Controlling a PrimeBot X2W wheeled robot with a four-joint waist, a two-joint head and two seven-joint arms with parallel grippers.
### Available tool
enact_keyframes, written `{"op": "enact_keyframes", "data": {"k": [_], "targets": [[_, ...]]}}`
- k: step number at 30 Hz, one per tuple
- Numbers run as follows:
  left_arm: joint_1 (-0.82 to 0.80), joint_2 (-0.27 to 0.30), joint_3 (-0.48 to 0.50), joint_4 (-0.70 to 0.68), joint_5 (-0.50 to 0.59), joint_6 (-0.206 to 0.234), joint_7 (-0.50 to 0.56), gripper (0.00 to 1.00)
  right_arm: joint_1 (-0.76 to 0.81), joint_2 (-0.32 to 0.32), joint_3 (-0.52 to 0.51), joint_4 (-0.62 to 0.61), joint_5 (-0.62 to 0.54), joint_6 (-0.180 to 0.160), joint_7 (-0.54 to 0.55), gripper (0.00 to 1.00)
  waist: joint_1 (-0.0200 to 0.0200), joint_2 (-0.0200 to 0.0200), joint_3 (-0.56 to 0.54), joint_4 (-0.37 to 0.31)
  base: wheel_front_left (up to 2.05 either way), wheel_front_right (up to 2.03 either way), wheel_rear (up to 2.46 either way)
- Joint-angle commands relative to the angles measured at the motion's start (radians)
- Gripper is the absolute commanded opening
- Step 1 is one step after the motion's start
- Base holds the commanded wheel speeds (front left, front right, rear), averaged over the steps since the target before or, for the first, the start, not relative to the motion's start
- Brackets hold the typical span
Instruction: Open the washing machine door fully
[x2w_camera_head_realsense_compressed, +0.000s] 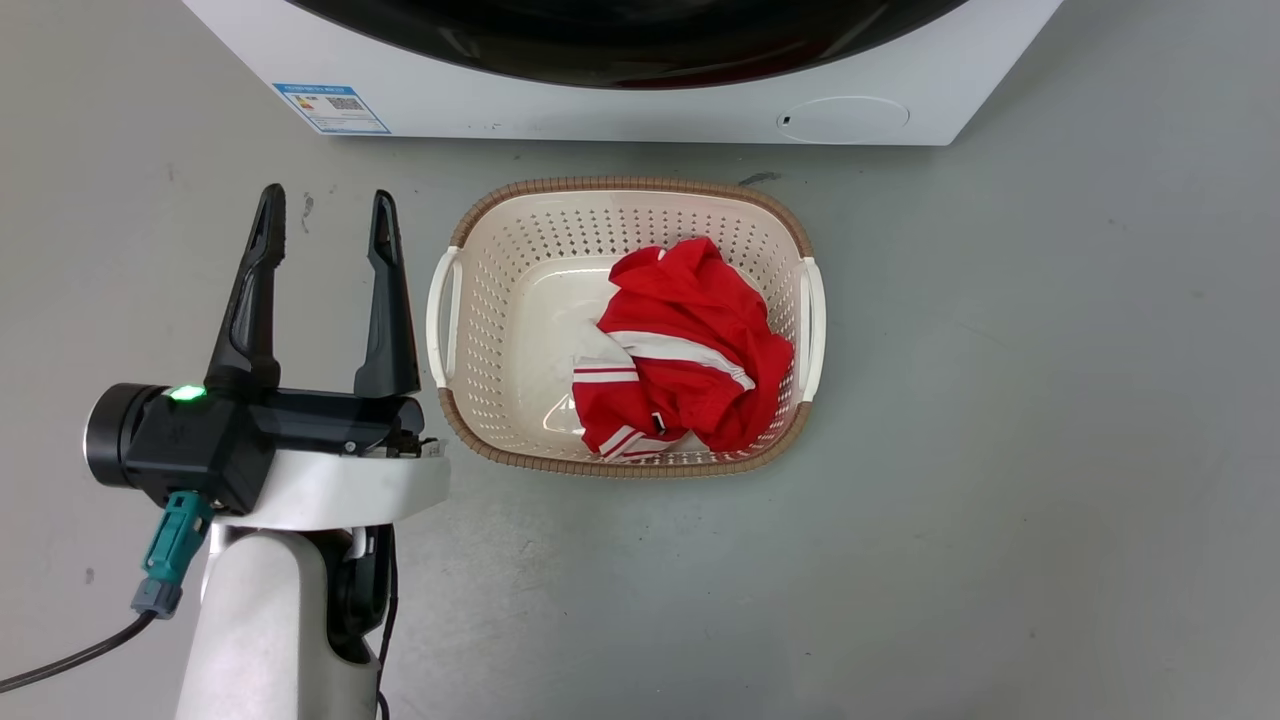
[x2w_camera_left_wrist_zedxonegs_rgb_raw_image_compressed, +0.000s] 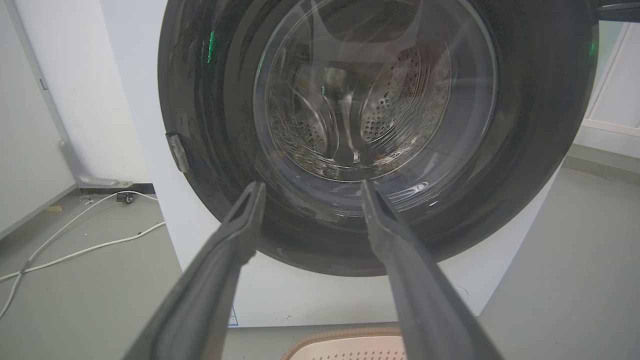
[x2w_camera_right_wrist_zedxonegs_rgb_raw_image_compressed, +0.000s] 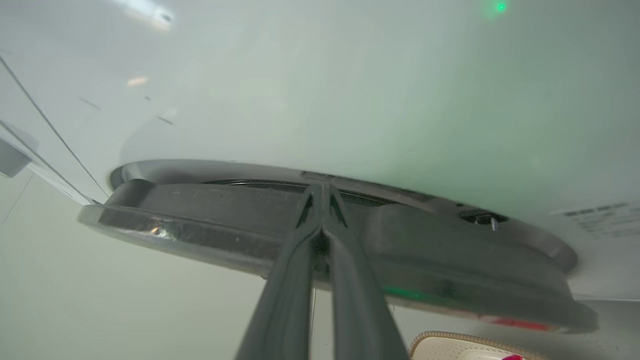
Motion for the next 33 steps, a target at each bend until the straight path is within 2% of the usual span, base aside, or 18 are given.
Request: {"op": "enact_keyframes", "data": {"k": [1,8,20,33], "targets": [[-0.013,-0.001,-0.001,0.001,-0.004,0.004,-0.002,1.0,-0.019,0.021,-0.007,0.027,0.0,0.0,0.017,0.0,-0.0001,0.0,0.002,0.0,0.0,0.0,0.0],[-0.017,-0.001,-0.009,0.006,-0.004,0.008,-0.002,1.0,-0.04,0.05,-0.017,0.054,0.021,0.0,0.127,0.0,-0.0001,0.0,0.002,-0.001,0.0,0.0,0.0],[-0.004,-0.001,-0.014,0.021,-0.005,0.014,-0.002,1.0,0.077,0.065,-0.006,-0.054,0.063,0.0,0.331,0.0,-0.0001,0.0,-0.042,-0.01,0.0,0.0,0.0],[0.071,-0.001,-0.029,0.063,0.003,0.025,-0.002,1.0,0.392,0.128,0.02,-0.253,0.136,0.0,0.53,0.0,-0.0001,0.0,-0.217,-0.006,0.0,0.0,0.0]]}}
